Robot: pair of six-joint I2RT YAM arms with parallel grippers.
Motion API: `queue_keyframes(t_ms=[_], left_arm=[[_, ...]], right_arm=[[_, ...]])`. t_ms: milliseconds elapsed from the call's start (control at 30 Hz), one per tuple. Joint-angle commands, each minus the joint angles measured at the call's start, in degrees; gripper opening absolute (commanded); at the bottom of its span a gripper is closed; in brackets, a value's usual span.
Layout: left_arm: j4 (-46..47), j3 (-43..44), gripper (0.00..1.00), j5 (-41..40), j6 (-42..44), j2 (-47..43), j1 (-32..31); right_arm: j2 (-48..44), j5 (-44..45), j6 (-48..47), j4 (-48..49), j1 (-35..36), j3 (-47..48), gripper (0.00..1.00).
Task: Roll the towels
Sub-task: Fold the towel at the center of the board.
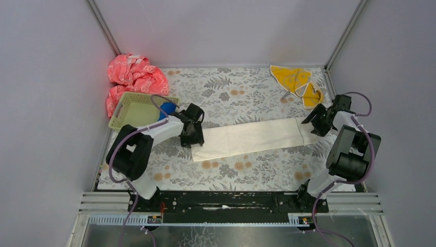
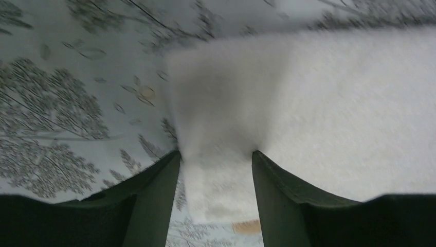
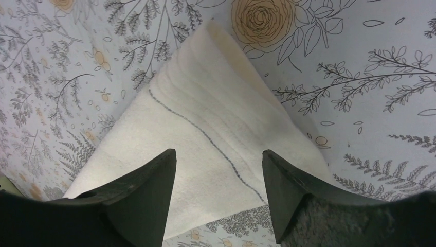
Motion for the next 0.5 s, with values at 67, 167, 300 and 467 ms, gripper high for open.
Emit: queue_keyframes(t_ms=[67,167,300,467], left_arm=[[3.4,1.5,0.53,-2.4,0.3,5.8,6.3],[3.7,2.9,0.53,-3.3,0.4,8.6,7.8],[3.8,4.9,0.52,-4.4,0.8,9.5,8.1],[1.9,7.8,0.55,-4.0,1.5,4.0,6.3]], right_arm=[[4.0,6.5,0.4,1.2,0.3,-0.6,0.70],[2.1,12.3,1.0,1.3,0.2,-2.0,0.71],[-2.5,7.6,0.8,5.2,0.2,-2.4,0.71],[-4.0,-7.4,2.0,14.5,0.1,-3.0,0.70]])
